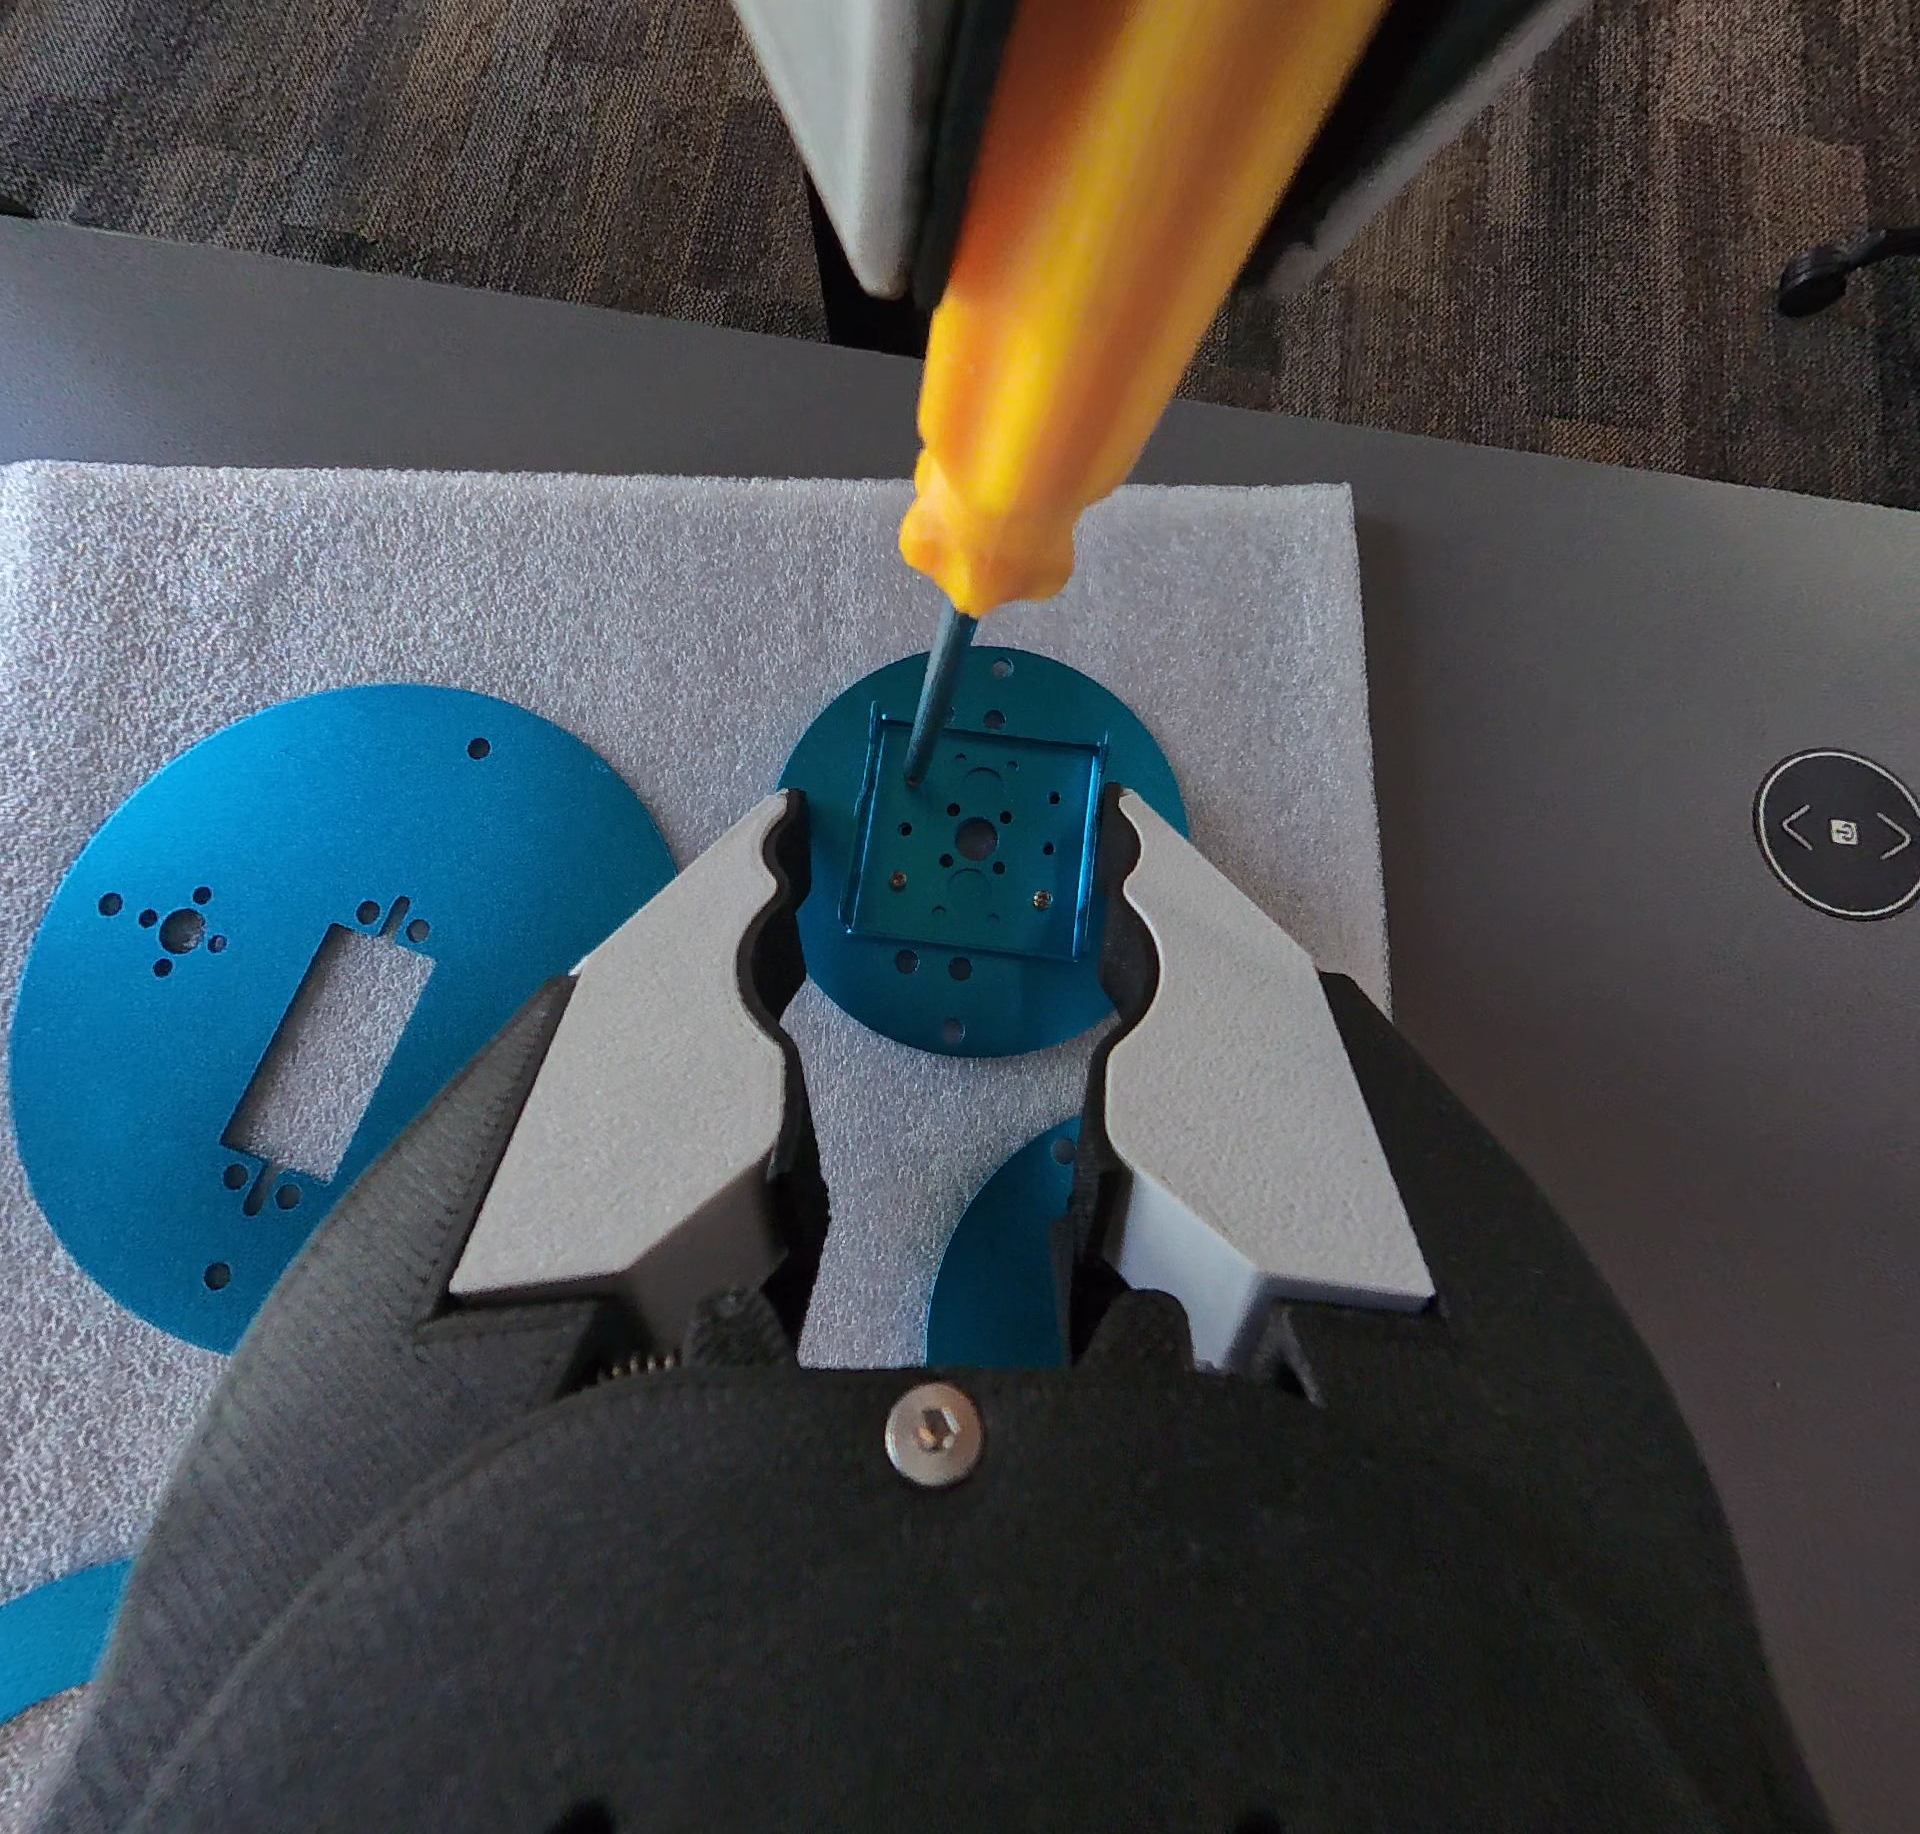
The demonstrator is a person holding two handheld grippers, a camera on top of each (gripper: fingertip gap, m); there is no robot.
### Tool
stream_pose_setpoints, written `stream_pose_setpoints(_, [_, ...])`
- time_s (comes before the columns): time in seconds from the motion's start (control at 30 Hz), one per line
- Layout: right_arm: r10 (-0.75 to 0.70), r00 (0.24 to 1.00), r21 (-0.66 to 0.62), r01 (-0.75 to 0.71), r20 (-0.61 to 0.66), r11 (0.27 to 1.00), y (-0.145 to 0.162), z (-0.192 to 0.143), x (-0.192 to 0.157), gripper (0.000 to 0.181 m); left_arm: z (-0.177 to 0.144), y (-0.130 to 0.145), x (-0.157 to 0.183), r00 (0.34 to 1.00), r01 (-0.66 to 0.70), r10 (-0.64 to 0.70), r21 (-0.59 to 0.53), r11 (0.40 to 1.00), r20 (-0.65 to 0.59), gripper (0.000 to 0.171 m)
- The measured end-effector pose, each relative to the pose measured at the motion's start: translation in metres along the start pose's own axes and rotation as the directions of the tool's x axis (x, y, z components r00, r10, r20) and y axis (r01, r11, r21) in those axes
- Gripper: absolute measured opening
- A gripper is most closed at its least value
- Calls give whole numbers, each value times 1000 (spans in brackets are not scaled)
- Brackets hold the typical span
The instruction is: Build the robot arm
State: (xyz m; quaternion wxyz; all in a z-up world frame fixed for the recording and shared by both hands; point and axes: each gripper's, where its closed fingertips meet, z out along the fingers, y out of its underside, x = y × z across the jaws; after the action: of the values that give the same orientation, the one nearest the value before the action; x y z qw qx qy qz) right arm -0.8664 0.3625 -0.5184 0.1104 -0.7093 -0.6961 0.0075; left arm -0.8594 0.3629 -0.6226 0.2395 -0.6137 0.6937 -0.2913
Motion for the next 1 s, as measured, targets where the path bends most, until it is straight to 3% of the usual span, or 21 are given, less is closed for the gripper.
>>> stream_pose_setpoints(0.23, [169,985,-1,-169,-28,986,1,0,0,19,0,0,0,1000,2,-2,-4,1000,4,55])
stream_pose_setpoints(0.4, [359,933,-28,-360,-34,932,6,0,5,18,0,-1,0,1000,0,0,8,1000,13,55])
stream_pose_setpoints(0.47, [334,942,-43,-335,-35,941,7,-1,4,18,0,-1,0,1000,-3,3,14,1000,11,55])
stream_pose_setpoints(0.63, [61,997,-119,-66,-43,991,10,-1,-1,18,2,-4,3,999,-38,38,33,999,-12,50])
stream_pose_setpoints(0.73, [-5,1000,-131,2,-21,991,9,-1,0,18,2,-4,4,999,-42,42,9,999,-19,47])
stream_pose_setpoints(0.83, [56,998,-141,-54,9,989,8,0,0,18,2,-3,4,999,-37,37,7,999,-21,47])
stream_pose_setpoints(1.0, [288,958,-146,-284,8,948,4,1,4,17,2,-4,4,1000,-16,17,46,999,-19,47])
